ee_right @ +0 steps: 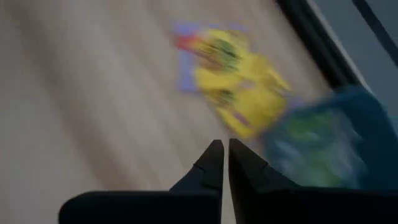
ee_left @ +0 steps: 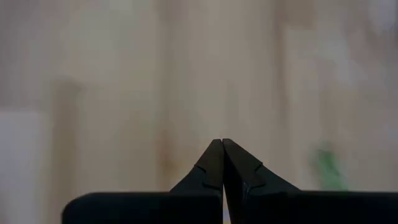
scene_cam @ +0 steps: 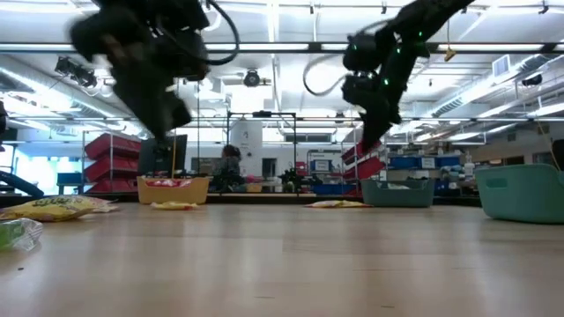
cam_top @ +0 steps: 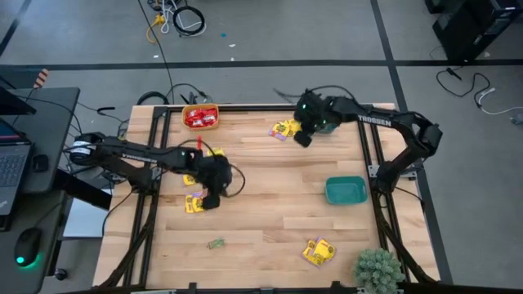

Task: Sort candy
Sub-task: Put the green gummy into the blue bin

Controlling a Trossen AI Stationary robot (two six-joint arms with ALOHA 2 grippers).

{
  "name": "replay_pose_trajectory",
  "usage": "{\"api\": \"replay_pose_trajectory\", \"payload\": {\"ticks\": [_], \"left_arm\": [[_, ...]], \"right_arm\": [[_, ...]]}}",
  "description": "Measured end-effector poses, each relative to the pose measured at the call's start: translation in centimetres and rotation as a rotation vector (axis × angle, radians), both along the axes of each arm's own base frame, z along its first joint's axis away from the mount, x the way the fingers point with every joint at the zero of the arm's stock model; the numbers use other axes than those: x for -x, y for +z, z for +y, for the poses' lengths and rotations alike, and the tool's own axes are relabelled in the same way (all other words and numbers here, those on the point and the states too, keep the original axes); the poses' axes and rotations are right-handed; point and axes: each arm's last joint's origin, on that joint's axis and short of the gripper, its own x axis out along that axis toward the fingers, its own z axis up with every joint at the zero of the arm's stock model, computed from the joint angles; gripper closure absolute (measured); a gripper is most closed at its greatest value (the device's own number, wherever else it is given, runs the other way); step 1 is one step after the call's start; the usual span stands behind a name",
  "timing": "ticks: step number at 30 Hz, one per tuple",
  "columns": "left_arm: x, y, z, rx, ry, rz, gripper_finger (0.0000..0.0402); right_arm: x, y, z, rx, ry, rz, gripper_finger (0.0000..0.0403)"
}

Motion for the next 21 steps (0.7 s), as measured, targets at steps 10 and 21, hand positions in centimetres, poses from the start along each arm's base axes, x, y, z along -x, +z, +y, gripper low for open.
{"api": "replay_pose_trajectory", "payload": {"ticks": [10, 21], "left_arm": [[1.9, -0.5, -6.1, -0.004, -0.020, 0.144, 0.0401], [3.1, -1.8, -12.9, 0.101, 0.018, 0.178, 0.0349]], "right_arm": [[-4.6, -0.6, 7.7, 0.030, 0.209, -0.181, 0.0402], [-6.1, -0.2, 13.1, 0.075, 0.274, -0.240, 0.0402]]}}
